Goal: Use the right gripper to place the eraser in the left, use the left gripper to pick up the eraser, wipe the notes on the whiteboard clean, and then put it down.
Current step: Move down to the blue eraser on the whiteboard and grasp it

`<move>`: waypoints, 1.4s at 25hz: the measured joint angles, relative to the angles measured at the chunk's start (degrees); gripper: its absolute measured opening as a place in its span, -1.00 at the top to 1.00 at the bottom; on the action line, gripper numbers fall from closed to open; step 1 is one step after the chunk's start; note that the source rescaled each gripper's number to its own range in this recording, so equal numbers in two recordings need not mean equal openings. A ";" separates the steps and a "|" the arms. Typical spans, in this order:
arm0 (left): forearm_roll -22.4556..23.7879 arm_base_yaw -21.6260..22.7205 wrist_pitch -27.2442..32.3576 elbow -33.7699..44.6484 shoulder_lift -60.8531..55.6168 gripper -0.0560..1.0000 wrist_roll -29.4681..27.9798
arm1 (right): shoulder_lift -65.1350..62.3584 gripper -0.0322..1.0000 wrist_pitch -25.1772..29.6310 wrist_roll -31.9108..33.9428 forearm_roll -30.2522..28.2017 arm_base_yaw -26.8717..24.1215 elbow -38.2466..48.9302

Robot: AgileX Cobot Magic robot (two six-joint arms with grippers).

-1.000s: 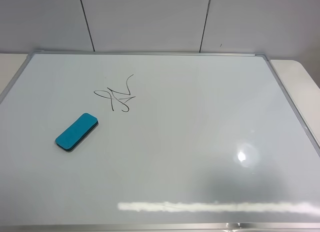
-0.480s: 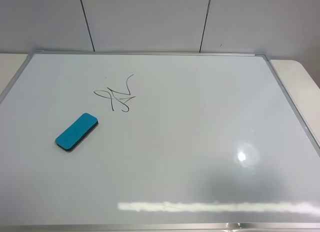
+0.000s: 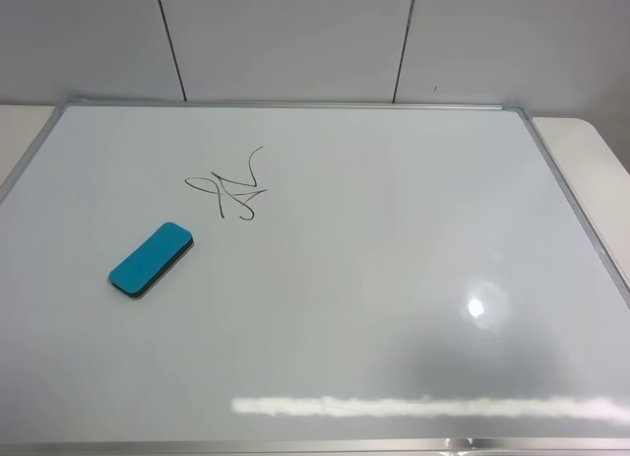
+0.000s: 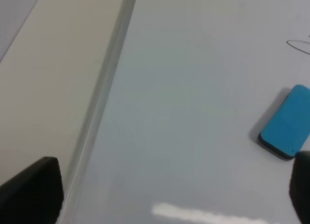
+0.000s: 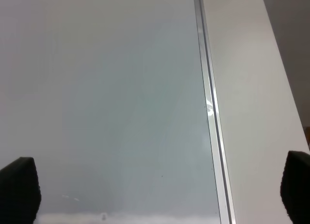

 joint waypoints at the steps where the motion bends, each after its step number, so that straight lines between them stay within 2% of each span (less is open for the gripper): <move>1: 0.00 0.00 0.00 0.00 0.00 -0.99 0.08 | 0.00 -1.00 0.00 0.00 0.00 0.00 0.00; 6: -0.01 0.00 0.00 0.00 0.16 -0.99 2.73 | 0.00 -1.00 0.00 0.00 0.00 0.00 0.00; 10: -0.79 0.00 0.09 -0.25 5.82 -0.99 5.34 | 0.00 -1.00 0.00 0.00 0.00 0.00 0.00; 13: -2.43 0.00 0.63 -2.49 15.01 -0.99 9.83 | 0.00 -1.00 0.00 0.00 0.00 0.00 0.00; 21: -5.48 0.00 3.28 -13.47 44.93 -0.99 26.19 | 0.00 -1.00 0.00 0.00 0.00 0.00 0.00; 24: -6.80 -0.42 3.13 -16.50 54.21 -0.99 29.98 | 0.00 -1.00 0.00 0.00 0.00 0.00 0.00; 29: -5.00 -7.28 -0.58 -17.96 64.38 -0.99 30.57 | 0.00 -1.00 0.00 0.00 0.00 0.00 0.00; 35: -0.39 -15.76 -7.28 -18.14 73.32 -0.99 23.85 | 0.00 -1.00 0.00 0.00 0.00 0.00 0.00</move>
